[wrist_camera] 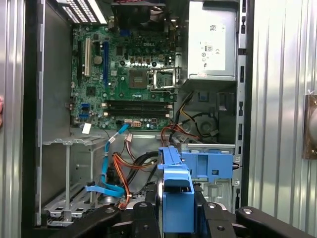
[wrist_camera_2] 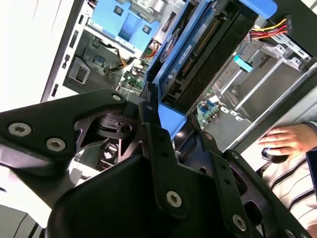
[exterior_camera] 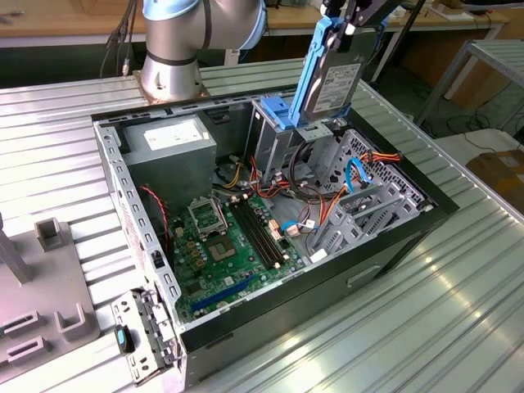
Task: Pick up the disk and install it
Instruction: 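Pick up the disk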
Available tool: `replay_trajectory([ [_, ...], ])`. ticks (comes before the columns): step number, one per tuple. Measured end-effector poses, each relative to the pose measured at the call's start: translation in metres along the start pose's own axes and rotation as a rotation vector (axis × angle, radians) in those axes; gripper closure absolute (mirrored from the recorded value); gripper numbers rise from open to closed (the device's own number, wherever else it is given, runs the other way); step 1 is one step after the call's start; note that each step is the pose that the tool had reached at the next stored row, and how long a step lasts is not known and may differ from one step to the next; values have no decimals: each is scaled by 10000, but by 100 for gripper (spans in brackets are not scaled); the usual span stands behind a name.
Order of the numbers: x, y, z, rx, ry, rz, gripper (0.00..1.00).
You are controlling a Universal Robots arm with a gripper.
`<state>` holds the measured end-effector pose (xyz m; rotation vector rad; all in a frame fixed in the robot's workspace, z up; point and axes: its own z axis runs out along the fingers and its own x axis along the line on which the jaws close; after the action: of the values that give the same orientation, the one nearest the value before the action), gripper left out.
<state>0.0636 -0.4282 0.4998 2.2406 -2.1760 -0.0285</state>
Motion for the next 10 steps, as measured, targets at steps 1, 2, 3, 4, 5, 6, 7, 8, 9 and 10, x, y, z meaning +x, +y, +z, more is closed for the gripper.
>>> replay_trajectory([
  [1, 23, 1, 1, 0, 9, 0, 63],
  [2, 38, 1, 0, 0, 16, 0, 63],
  [3, 53, 1, 0, -1, 25, 0, 63],
  [4, 75, 2, 0, -1, 36, 1, 63],
  [5, 93, 3, 0, -1, 47, 1, 63],
  [6, 142, 4, 0, -2, 82, 2, 63],
  [7, 172, 4, 0, -3, 105, 2, 63],
  [8, 195, 5, 0, -3, 124, 3, 63],
  [9, 215, 5, 0, -4, 139, 4, 63],
  [10, 242, 6, 0, -5, 160, 4, 63],
])
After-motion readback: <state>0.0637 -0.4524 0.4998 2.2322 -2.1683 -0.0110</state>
